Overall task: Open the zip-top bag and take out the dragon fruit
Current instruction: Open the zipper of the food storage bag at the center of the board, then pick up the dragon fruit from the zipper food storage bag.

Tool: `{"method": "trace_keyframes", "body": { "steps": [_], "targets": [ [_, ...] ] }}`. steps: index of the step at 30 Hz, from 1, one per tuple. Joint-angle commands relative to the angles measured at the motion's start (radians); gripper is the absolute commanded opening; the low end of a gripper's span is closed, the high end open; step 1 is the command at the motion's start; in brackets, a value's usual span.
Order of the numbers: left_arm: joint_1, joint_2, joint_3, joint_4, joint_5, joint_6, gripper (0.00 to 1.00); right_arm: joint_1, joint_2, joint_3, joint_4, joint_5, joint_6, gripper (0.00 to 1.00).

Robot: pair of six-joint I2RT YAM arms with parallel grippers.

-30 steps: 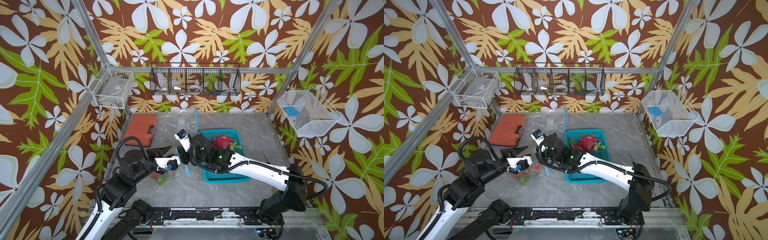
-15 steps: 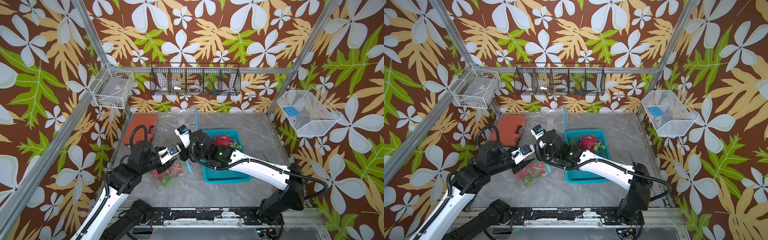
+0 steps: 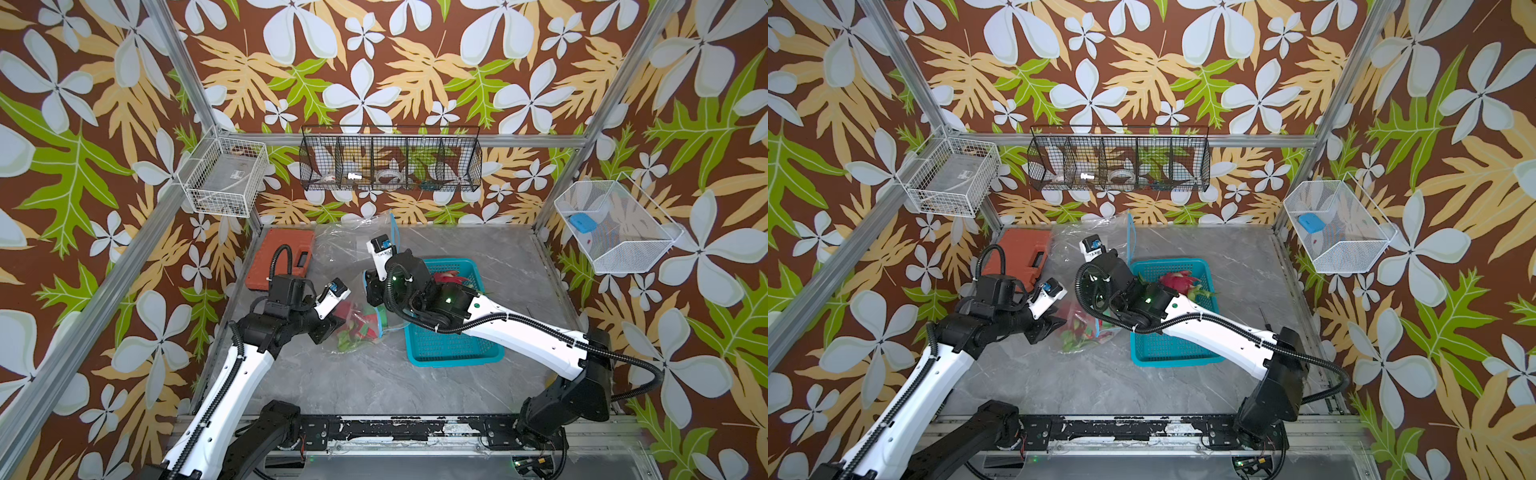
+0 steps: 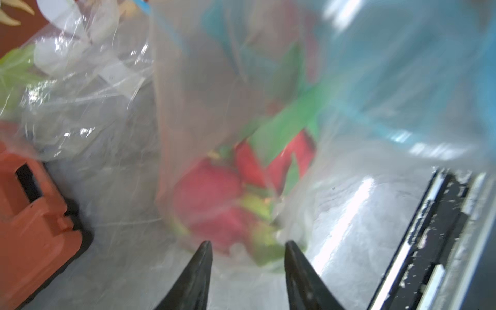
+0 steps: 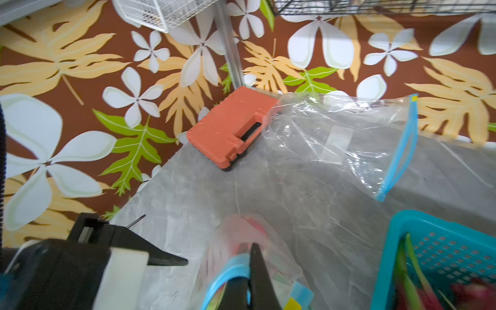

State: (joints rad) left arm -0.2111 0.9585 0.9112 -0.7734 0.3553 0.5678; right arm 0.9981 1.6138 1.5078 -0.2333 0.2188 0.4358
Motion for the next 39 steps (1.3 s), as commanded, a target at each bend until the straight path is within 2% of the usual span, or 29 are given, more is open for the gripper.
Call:
{"method": "trace_keyframes", "body": {
  "steps": [1,5,8,11,14,17,21,23,25,28,30,32,33,35,39],
  "targets": [
    [0.012,0.033,-0.073,0.01,-0.111,0.11,0.45,-0.007,-0.024,-0.021,0.001,0.048,0.019,0.0],
    [0.012,0.083,-0.16,0.081,-0.085,0.112,0.52,-0.007,-0.06,-0.105,-0.041,0.02,0.032,0.0],
    [0.011,0.158,-0.208,0.189,-0.111,0.101,0.52,-0.007,-0.106,-0.191,-0.058,-0.007,0.044,0.0],
    [0.01,0.245,-0.247,0.322,-0.219,0.131,0.44,-0.007,-0.14,-0.261,-0.07,-0.05,0.066,0.0],
    [0.018,0.313,-0.261,0.49,-0.366,0.146,0.32,-0.007,-0.144,-0.315,-0.041,-0.118,0.081,0.0],
    [0.079,0.381,-0.188,0.58,-0.429,0.134,0.23,-0.006,-0.116,-0.34,-0.003,-0.154,0.092,0.0],
    [0.195,0.444,-0.029,0.636,-0.477,0.116,0.19,-0.006,-0.033,-0.3,0.043,-0.199,0.075,0.0],
    [0.235,0.445,0.048,0.581,-0.437,0.092,0.2,-0.006,0.015,-0.258,0.052,-0.22,0.067,0.0],
    [0.244,0.407,0.098,0.48,-0.364,0.098,0.27,-0.006,0.065,-0.21,0.053,-0.241,0.055,0.0],
    [0.243,0.308,0.151,0.244,-0.155,0.128,0.43,-0.006,0.129,-0.146,0.057,-0.268,0.049,0.0],
    [0.242,0.239,0.162,0.089,0.025,0.124,0.57,-0.006,0.147,-0.123,0.092,-0.285,0.057,0.0],
    [0.239,0.182,0.133,0.006,0.137,0.125,0.66,-0.006,0.171,-0.08,0.132,-0.291,0.066,0.0],
    [0.239,0.151,0.113,-0.001,0.17,0.113,0.67,-0.006,0.197,-0.034,0.14,-0.299,0.065,0.0],
    [0.239,0.116,0.074,0.035,0.142,0.076,0.67,-0.007,0.268,0.107,0.106,-0.305,0.04,0.0],
    [0.256,0.11,0.064,0.098,0.01,0.023,0.64,-0.018,0.434,0.429,0.037,-0.271,-0.029,0.0]
  ]
}}
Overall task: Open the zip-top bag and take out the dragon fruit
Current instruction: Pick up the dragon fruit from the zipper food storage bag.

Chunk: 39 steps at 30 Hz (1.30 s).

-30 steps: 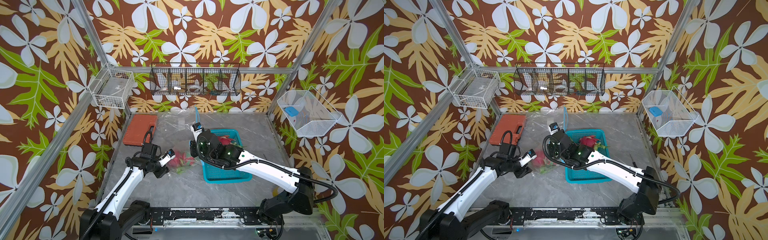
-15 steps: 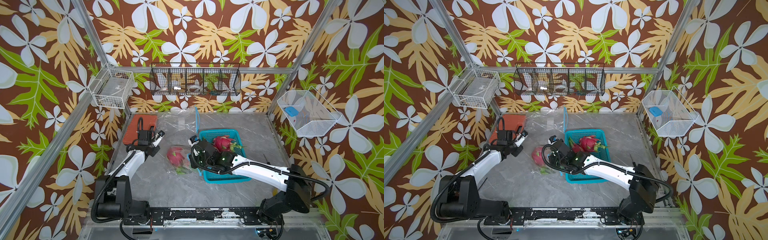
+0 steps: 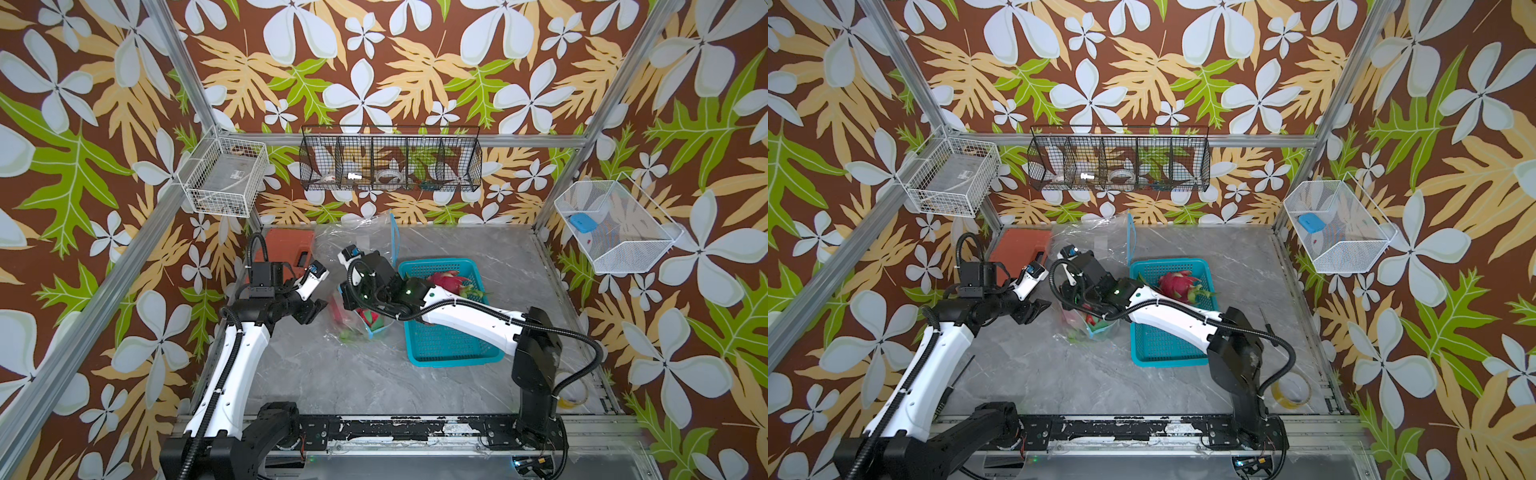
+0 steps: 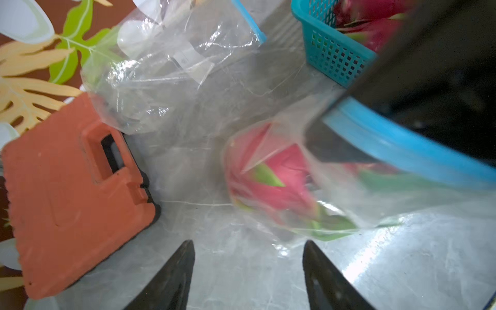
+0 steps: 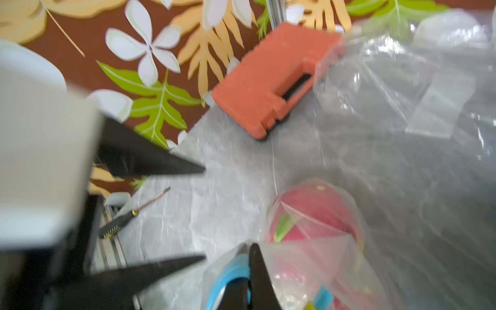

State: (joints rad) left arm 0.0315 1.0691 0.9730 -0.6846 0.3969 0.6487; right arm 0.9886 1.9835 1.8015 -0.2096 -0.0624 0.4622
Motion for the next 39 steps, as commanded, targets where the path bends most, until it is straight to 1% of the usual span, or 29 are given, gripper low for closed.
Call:
{"method": "trace_keyframes", "body": {
  "steps": [1,4,6,8,10,14,17,20,22,24,26,29,31,33,37,39],
  "targets": [
    [0.02,0.004,0.01,0.01,-0.044,-0.067,0.64,-0.018,0.104,0.203,0.015,0.013,-0.063,0.0],
    [0.047,0.017,0.038,0.017,-0.076,-0.109,0.64,-0.065,0.259,0.49,-0.027,0.001,-0.074,0.0],
    [0.071,0.008,0.043,0.035,-0.076,-0.13,0.65,-0.09,0.364,0.696,-0.065,0.004,-0.079,0.0],
    [0.09,-0.008,0.042,0.056,-0.068,-0.138,0.66,-0.103,0.402,0.78,-0.063,0.009,-0.079,0.0],
    [0.094,-0.022,0.047,0.06,-0.07,-0.132,0.66,-0.103,0.368,0.725,-0.024,0.009,-0.083,0.0],
    [0.096,-0.04,0.06,0.041,-0.062,-0.114,0.67,-0.091,0.211,0.383,0.101,0.004,-0.079,0.0],
    [0.096,-0.038,0.086,-0.016,0.012,-0.114,0.67,-0.074,0.128,0.198,0.095,0.026,-0.091,0.0],
    [0.092,-0.048,0.112,-0.062,0.139,-0.165,0.67,-0.05,0.061,0.091,0.023,0.054,-0.101,0.0],
    [0.062,-0.058,0.11,-0.064,0.188,-0.202,0.67,-0.038,0.006,-0.001,0.039,0.067,-0.089,0.0],
    [-0.018,-0.064,0.093,-0.07,0.183,-0.218,0.67,-0.033,-0.041,-0.077,0.064,0.072,-0.067,0.0],
    [-0.075,-0.06,0.073,-0.081,0.18,-0.226,0.67,-0.033,-0.069,-0.121,0.075,0.069,-0.048,0.0],
    [-0.092,-0.041,0.056,-0.082,0.214,-0.256,0.66,-0.031,-0.094,-0.159,0.092,0.052,-0.023,0.0],
    [-0.112,-0.037,0.043,-0.074,0.208,-0.267,0.66,-0.03,-0.102,-0.161,0.086,0.047,-0.01,0.0],
    [-0.14,-0.042,0.021,-0.042,0.185,-0.313,0.66,-0.026,-0.111,-0.163,0.079,0.048,0.002,0.0],
    [-0.181,-0.04,-0.039,0.04,0.201,-0.43,0.65,-0.011,-0.121,-0.169,0.075,0.06,0.038,0.0],
    [-0.196,-0.037,-0.079,0.098,0.178,-0.484,0.65,0.001,-0.12,-0.165,0.065,0.076,0.052,0.0]
  ]
}}
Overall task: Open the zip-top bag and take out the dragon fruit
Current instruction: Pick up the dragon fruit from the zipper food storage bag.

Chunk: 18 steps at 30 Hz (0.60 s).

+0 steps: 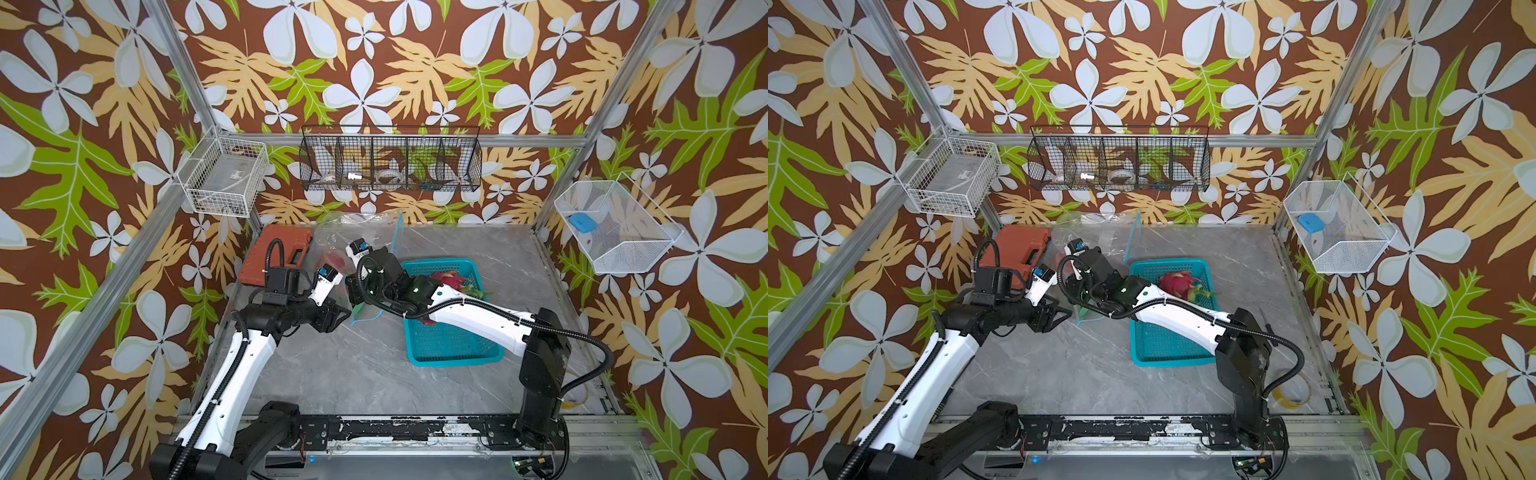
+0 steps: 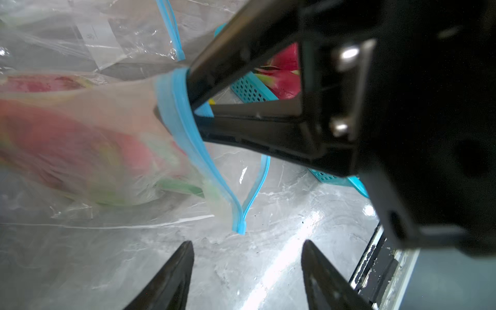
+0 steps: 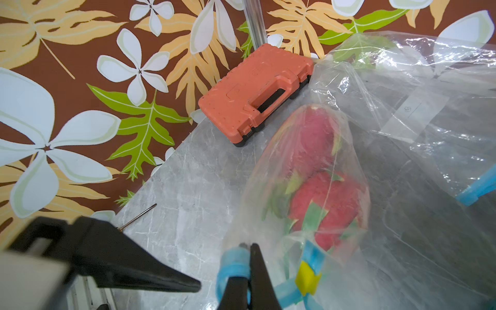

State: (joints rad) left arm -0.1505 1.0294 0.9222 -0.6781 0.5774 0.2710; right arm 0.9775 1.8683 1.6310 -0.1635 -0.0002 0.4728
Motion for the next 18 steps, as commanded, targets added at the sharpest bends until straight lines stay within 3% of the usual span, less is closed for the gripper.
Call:
{"method": "trace_keyframes", "body": {
  "steps": [1,6,12,14,18],
  "targets": [
    [-0.014,0.004,-0.05,0.132,-0.029,-0.142,0.63,0.017,-0.004,0.01,0.011,0.022,0.046,0.0],
    [-0.014,0.028,-0.091,0.245,-0.078,-0.205,0.48,0.031,-0.007,-0.011,0.0,0.043,0.057,0.0],
    [-0.016,-0.003,-0.116,0.249,-0.133,-0.088,0.02,0.032,-0.082,-0.148,0.025,0.111,0.066,0.02],
    [-0.019,-0.029,-0.146,0.241,-0.137,-0.037,0.0,0.031,-0.116,-0.196,0.029,0.14,0.068,0.08],
    [-0.03,-0.057,-0.185,0.224,-0.108,0.03,0.0,0.032,-0.188,-0.282,0.027,0.198,0.084,0.29]
  ]
}}
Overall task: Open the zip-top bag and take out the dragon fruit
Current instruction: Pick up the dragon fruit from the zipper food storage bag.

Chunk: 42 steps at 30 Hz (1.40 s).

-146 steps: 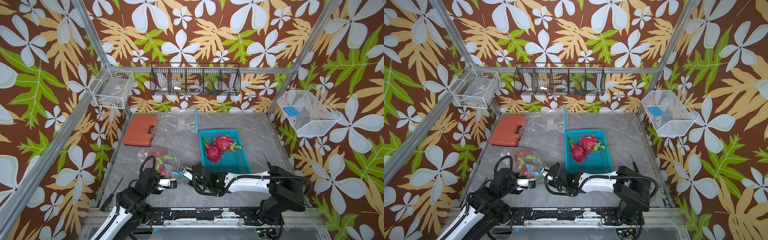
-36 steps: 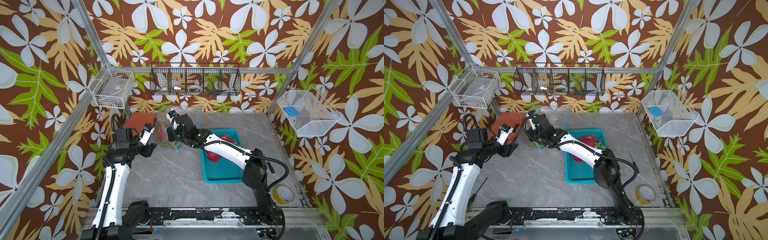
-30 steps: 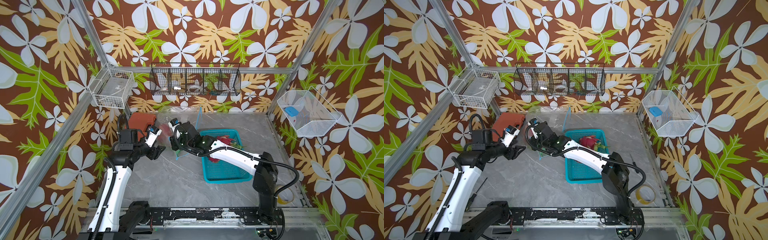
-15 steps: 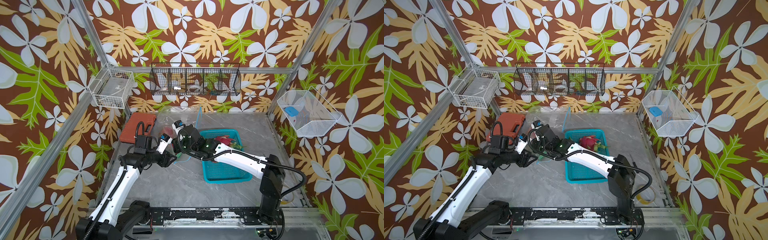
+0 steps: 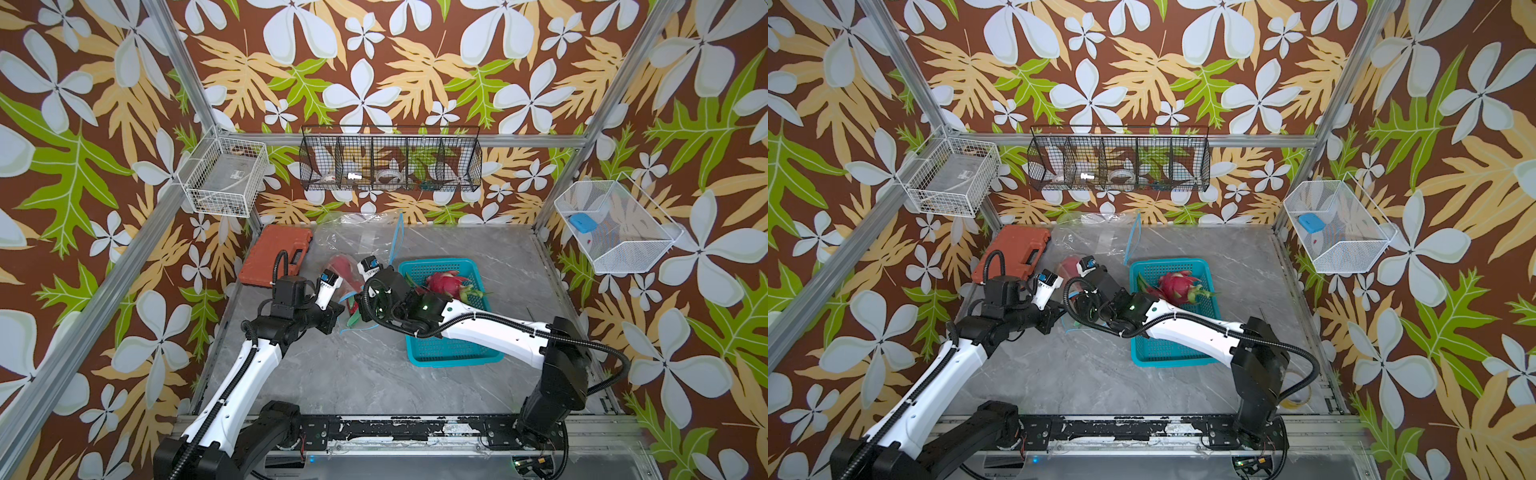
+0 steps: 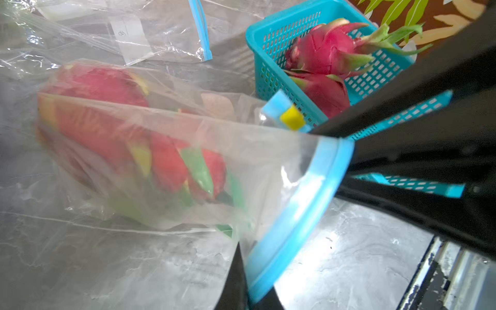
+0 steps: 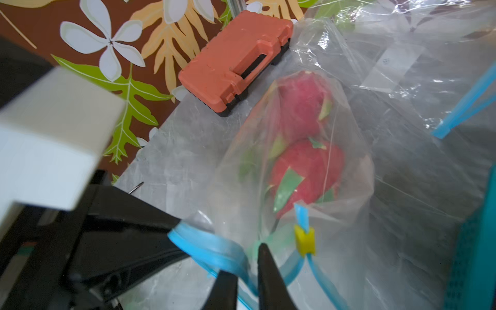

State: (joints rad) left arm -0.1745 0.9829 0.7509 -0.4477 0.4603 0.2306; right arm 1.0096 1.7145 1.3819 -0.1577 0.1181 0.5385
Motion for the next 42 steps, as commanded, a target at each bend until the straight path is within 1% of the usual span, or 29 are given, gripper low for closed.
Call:
{"method": "trace_keyframes", "body": {
  "steps": [1,3,5,8,10,13,15,18,20,22,24,27,29,32,34,37,42],
  "targets": [
    [-0.011,-0.01,-0.021,-0.008,0.019,0.079,0.0,0.0,-0.059,-0.061,0.02,0.095,0.028,0.34],
    [-0.024,0.001,-0.027,-0.012,0.03,0.085,0.0,0.01,-0.129,-0.121,0.024,0.133,0.046,0.39],
    [-0.049,0.024,-0.024,-0.012,0.035,0.083,0.0,0.059,-0.207,-0.194,0.049,0.2,0.041,0.43],
    [-0.08,0.067,-0.006,0.016,0.039,0.055,0.0,0.13,-0.309,-0.286,0.086,0.244,0.063,0.44],
    [-0.083,0.102,0.023,0.033,0.056,0.026,0.0,0.154,-0.356,-0.352,0.144,0.221,0.114,0.4],
    [-0.092,0.141,0.071,0.034,0.07,0.012,0.0,0.161,-0.371,-0.443,0.276,0.146,0.187,0.31],
    [-0.097,0.153,0.099,0.017,0.065,0.026,0.0,0.158,-0.333,-0.429,0.288,0.137,0.198,0.27],
    [-0.098,0.148,0.116,-0.026,0.058,0.059,0.0,0.13,-0.243,-0.38,0.339,0.078,0.212,0.26],
    [-0.098,0.133,0.104,-0.048,0.057,0.079,0.0,0.102,-0.165,-0.336,0.364,0.047,0.259,0.25],
    [-0.097,0.116,0.081,-0.055,0.054,0.081,0.0,0.087,-0.09,-0.278,0.31,0.081,0.322,0.23],
    [-0.097,0.102,0.061,-0.055,0.054,0.081,0.0,0.074,-0.022,-0.227,0.275,0.089,0.368,0.22],
    [-0.097,0.089,0.037,-0.052,0.052,0.092,0.0,0.074,0.062,-0.17,0.245,0.105,0.409,0.25],
    [-0.097,0.091,0.03,-0.046,0.052,0.092,0.0,0.074,0.123,-0.128,0.203,0.119,0.428,0.29],
    [-0.098,0.09,0.023,-0.039,0.055,0.092,0.0,0.073,0.177,-0.113,0.211,0.123,0.455,0.34],
    [-0.097,0.088,0.019,-0.039,0.052,0.096,0.0,0.067,0.196,-0.127,0.262,0.106,0.462,0.34],
    [-0.097,0.077,0.012,-0.045,0.042,0.108,0.0,0.061,0.232,-0.112,0.281,0.093,0.468,0.34],
    [-0.098,0.068,0.014,-0.057,0.028,0.124,0.0,0.045,0.258,-0.143,0.363,0.071,0.475,0.33]
  ]
}}
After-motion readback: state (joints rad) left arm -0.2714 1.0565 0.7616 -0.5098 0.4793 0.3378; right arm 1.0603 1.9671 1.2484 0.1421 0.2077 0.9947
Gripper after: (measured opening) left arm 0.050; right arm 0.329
